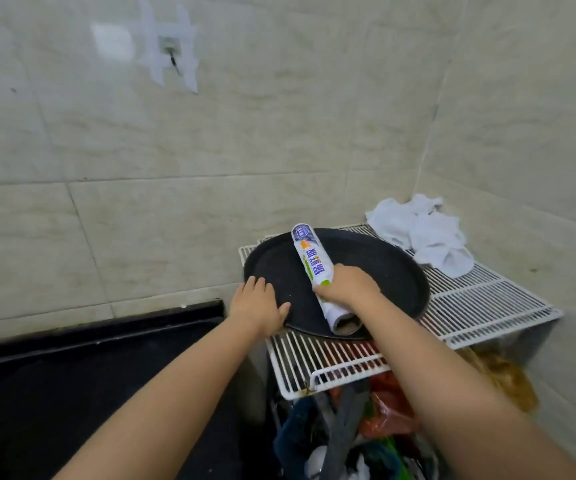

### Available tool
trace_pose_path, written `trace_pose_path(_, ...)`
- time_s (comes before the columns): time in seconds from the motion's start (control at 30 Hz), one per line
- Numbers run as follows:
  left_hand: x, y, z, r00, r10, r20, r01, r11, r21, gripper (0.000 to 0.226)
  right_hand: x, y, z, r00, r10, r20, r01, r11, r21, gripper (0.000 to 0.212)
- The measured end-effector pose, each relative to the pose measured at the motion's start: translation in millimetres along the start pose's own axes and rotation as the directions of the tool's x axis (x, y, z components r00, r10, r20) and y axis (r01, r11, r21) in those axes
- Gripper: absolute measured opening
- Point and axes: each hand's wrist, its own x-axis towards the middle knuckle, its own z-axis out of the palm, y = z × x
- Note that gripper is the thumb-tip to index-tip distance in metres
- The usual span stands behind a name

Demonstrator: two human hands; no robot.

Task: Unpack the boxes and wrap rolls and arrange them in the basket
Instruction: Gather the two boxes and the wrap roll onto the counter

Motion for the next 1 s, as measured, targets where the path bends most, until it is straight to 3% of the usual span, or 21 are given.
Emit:
trace_pose_path(0.27,2.6,-3.7,14.0,0.999,-0.046,-0.017,0.044,0.993,-0.109,0.057,29.5,7.6,13.5,0.996,-0.009,0.086,-0.009,0.978,0.209,0.062)
trace_pose_path(0.37,-9.1,-3.6,11.4,0.985,-0.147,-0.096,0.131,0.979,-0.156,0.06,26.6,9.3,3.7,0.991,-0.051,0.125,0.001,0.928,0.372,0.058)
trace_pose_path(0.47,-32.4,-16.2,12.8,0.944,-0.276,-0.18,0.249,0.955,-0.16,0.061,12.4,-3.2,-3.2,0.98,-0.184,0.081,0.118,0.854,0.507,0.051)
trace_pose_path(0.6,-92.4,-51.6,26.8,0.849,-0.49,-0.197,0.476,0.871,-0.117,0.058,-30.6,-54.5,6.1,0.917,-0.4,0.001,0.318,0.731,0.603,0.05)
trace_pose_path(0.77,-197.2,-113.4,46.4,0.68,-0.72,-0.134,0.721,0.691,-0.051,0.055,-110.9,-135.1,62.2,0.785,-0.614,0.084,0.443,0.651,0.617,0.056)
trace_pose_path(0.9,-279.4,-165.0,68.8,0.571,-0.819,-0.063,0.819,0.573,-0.034,0.047,-167.6,-178.9,137.8,0.731,-0.643,0.227,0.462,0.712,0.528,0.059)
trace_pose_path(1.0,-326.1,-206.9,91.5,0.538,-0.843,-0.001,0.843,0.538,-0.021,0.047,-200.0,-201.7,198.6,0.763,-0.569,0.307,0.41,0.793,0.452,0.06)
